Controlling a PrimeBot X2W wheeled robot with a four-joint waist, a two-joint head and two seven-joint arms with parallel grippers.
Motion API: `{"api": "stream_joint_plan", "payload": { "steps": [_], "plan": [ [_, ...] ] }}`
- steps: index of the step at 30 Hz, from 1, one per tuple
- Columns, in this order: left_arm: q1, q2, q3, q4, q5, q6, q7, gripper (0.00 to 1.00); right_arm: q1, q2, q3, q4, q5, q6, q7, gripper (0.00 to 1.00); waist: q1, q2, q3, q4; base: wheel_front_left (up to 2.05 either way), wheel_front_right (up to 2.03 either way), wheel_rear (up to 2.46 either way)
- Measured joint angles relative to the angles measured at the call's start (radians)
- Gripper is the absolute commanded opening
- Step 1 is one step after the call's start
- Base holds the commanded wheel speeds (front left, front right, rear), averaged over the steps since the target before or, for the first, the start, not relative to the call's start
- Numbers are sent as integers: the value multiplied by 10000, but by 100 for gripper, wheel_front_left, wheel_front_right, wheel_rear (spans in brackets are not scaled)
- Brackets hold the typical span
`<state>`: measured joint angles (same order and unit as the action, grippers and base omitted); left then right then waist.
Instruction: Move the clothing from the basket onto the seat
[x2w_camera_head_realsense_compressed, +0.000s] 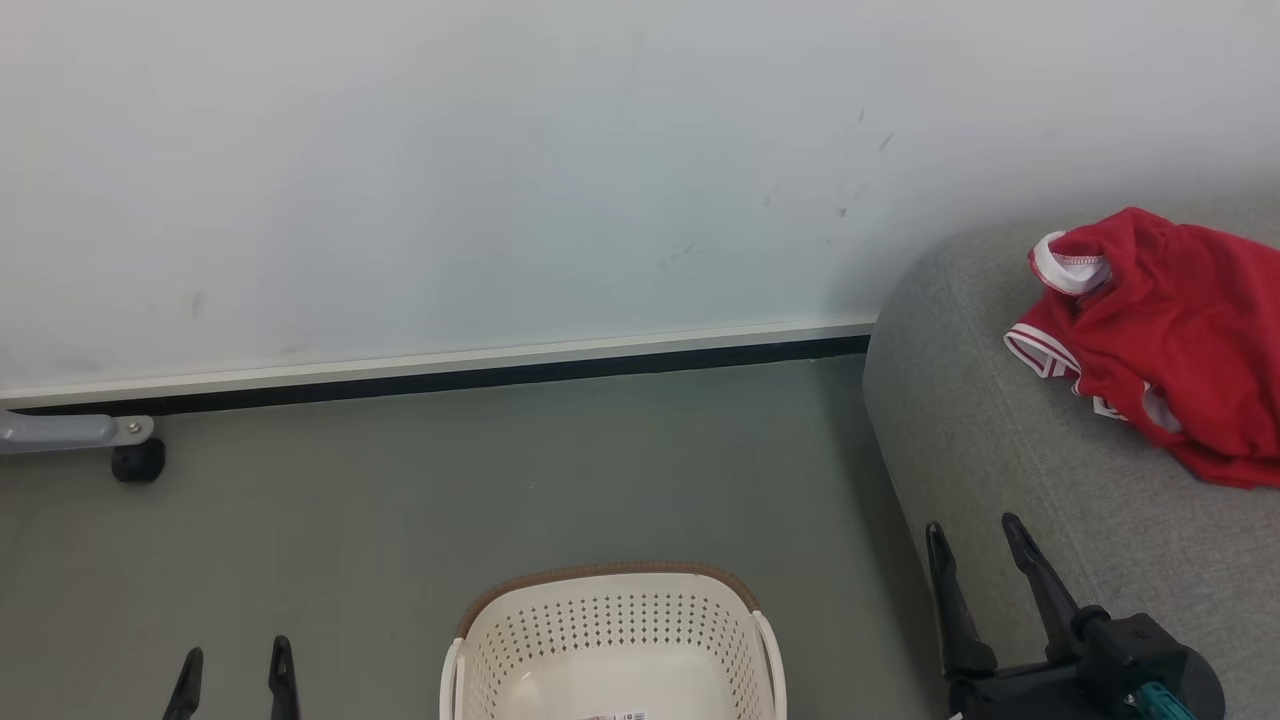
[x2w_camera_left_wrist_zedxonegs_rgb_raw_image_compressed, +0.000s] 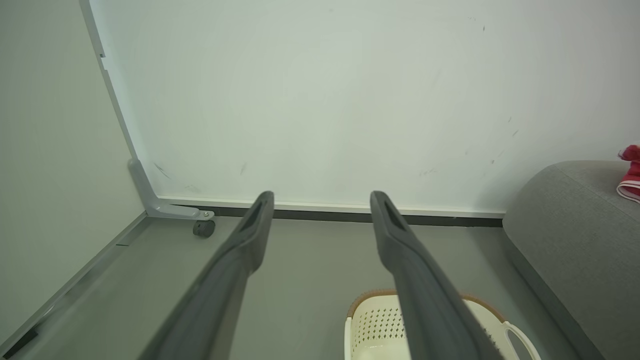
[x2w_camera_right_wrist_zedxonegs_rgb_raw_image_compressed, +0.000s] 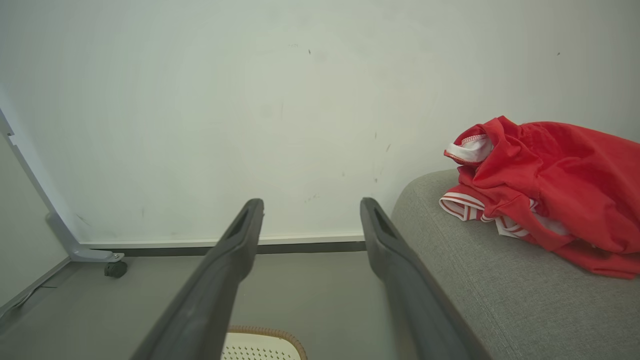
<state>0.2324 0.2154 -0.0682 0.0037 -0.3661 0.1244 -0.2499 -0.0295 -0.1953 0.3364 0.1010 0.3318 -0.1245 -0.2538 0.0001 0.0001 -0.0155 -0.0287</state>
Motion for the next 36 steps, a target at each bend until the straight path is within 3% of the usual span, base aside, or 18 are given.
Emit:
{"api": "stream_joint_plan", "payload": {
  "steps": [2, 3, 15, 36],
  "plan": [
    [4, -25, 52, -38, 61, 0, 0, 100, 0, 10, -35, -10, -75, 0, 0, 100, 0, 0, 4, 9, 0, 0, 0],
    [5, -40, 75, -52, 92, 0, 0, 0, 0, 15, -50, -15, -75, 0, 0, 0, 0, 0, 5, 14, 0, 0, 0],
    [5, -428, -42, 648, -305, -111, 211, 0, 412, 236, -169, 679, 397, 105, 226, 0, 0, 0, 20, 29, 0, 0, 0],
    [-494, -679, 326, 1127, -3009, -585, 1016, 0, 325, 512, -1168, 965, 3124, 591, 1041, 0, 0, 0, 55, 85, 0, 0, 0]
  ]
}}
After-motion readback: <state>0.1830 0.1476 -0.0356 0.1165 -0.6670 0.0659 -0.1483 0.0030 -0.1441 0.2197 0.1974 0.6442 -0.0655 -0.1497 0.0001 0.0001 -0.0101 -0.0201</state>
